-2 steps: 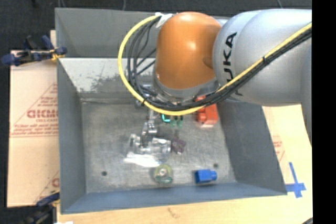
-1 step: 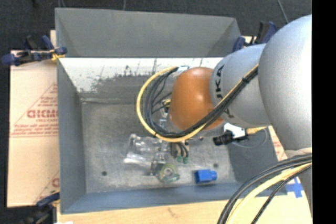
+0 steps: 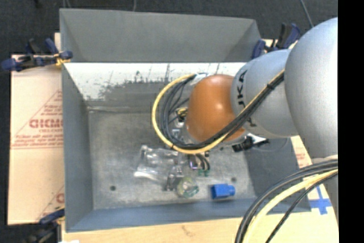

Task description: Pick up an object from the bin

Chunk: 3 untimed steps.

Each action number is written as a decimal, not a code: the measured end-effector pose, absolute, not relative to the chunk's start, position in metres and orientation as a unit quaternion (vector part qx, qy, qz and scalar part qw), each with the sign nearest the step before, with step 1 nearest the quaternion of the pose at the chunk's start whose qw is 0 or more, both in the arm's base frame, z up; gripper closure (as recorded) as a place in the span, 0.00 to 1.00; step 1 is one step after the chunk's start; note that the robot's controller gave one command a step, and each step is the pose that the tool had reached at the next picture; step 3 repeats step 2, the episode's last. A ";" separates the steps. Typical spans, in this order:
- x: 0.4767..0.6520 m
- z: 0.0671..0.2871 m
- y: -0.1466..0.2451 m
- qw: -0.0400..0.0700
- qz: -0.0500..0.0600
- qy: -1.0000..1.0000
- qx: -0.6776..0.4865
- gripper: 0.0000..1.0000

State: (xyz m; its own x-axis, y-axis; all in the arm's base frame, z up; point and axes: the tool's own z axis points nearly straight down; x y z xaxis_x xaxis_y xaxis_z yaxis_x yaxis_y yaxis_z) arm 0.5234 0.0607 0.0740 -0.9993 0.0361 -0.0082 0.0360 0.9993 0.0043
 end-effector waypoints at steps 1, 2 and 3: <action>0.524 0.075 0.061 0.005 0.002 1.000 0.020 1.00; 0.550 0.247 -0.003 0.005 -0.001 1.000 0.007 1.00; 0.550 0.247 -0.003 0.005 -0.001 1.000 0.007 1.00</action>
Offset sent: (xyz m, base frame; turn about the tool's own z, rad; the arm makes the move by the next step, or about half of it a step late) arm 0.0000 0.0000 0.0000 0.0000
